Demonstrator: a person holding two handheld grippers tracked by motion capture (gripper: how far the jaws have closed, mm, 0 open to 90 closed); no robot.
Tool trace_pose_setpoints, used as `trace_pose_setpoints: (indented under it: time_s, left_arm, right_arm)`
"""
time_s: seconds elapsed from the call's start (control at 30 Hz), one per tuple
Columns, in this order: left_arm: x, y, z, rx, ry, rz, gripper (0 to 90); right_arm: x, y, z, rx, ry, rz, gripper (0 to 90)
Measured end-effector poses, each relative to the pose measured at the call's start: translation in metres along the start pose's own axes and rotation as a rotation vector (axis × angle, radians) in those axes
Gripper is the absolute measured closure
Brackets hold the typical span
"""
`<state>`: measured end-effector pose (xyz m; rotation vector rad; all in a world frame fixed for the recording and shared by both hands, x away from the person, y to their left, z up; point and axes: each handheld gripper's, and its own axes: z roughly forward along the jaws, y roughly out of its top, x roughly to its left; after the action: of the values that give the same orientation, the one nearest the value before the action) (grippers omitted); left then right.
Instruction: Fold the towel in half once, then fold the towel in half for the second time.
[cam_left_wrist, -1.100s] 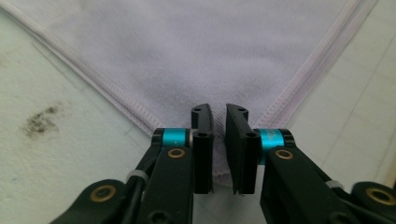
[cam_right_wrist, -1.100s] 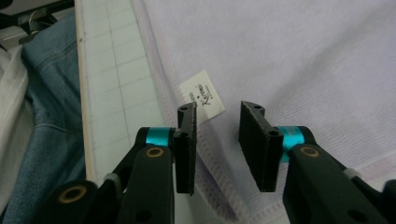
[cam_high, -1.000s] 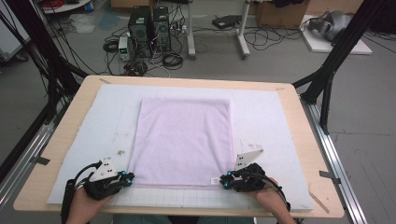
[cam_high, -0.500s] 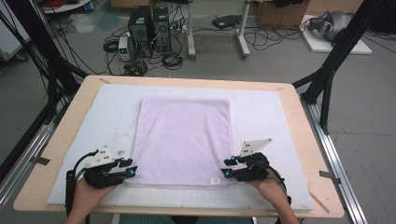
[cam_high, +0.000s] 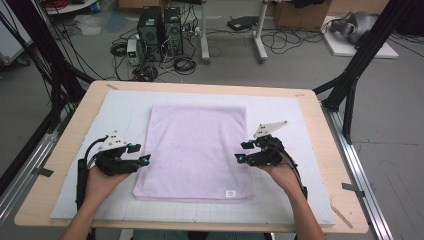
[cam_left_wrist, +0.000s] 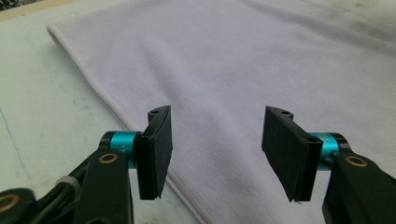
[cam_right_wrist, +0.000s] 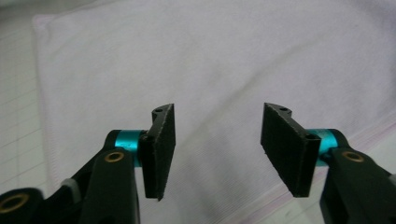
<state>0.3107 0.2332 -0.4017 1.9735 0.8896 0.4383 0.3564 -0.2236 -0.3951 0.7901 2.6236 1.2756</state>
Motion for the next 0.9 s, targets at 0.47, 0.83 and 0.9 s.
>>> trace_pose_setpoints:
  time_s: [0.47,0.83,0.9]
  left_arm:
    - [0.008,0.018,0.009,0.01,0.002,0.009,41.9]
    - [0.016,0.021,0.014,0.02,-0.027,-0.021,41.4]
    - [0.019,0.028,0.016,0.037,-0.031,-0.014,41.9]
  right_arm:
    - [-0.012,0.018,0.001,0.004,-0.016,-0.019,42.1]
    - [-0.012,0.02,0.0,0.021,-0.03,-0.032,40.4]
    - [-0.014,0.021,-0.001,0.009,-0.04,-0.028,40.3]
